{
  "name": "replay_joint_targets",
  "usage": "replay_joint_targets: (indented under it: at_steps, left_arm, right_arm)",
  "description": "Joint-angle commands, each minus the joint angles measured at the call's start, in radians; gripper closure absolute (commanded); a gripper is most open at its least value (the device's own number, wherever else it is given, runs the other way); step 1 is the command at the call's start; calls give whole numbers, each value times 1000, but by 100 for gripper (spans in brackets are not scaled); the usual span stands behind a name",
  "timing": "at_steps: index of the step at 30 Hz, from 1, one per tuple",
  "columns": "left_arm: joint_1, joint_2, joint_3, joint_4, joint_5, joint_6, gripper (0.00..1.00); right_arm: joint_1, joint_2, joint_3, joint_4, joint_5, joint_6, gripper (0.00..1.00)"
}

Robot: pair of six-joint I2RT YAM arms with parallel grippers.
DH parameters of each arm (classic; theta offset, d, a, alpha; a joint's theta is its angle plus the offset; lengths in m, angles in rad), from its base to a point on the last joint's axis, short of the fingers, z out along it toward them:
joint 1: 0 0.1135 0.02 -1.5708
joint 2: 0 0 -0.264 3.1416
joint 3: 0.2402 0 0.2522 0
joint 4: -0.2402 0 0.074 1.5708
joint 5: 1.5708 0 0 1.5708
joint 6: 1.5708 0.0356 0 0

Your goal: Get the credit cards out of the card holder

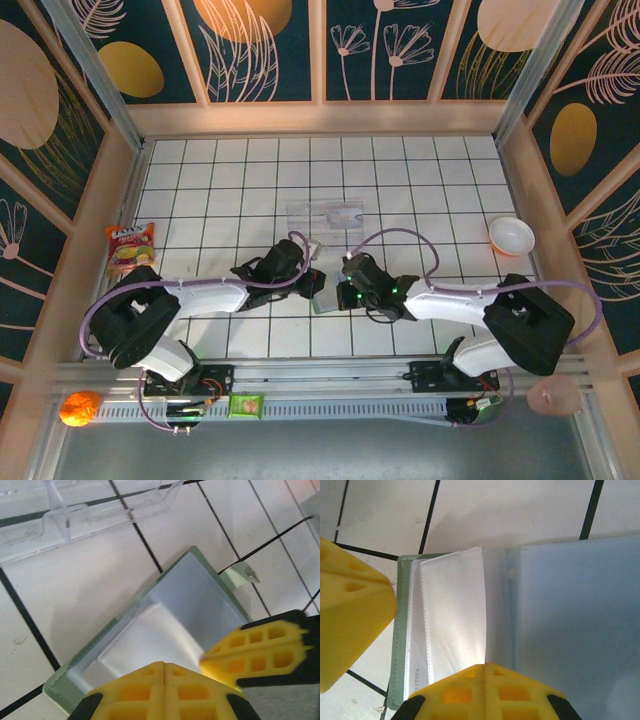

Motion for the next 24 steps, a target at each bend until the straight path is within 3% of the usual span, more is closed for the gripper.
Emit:
replay_joint_targets:
  at_steps: [1,16,21,24]
  left_arm:
    - [-1,4,-28,-18,-21,-13,100]
    - [-1,98,9,-45,10,-4,100]
    - [0,83,8,5,59,-25,94]
    - [-2,81,18,23,96,-33,94]
  right_arm:
    - [-11,-52,-33,76,-25,33,100]
    - [-24,-88,-45,75,-30,53,98]
    - [-23,-100,-35,32,5,70,75]
    - [-24,-123,-36,10,36,80,66]
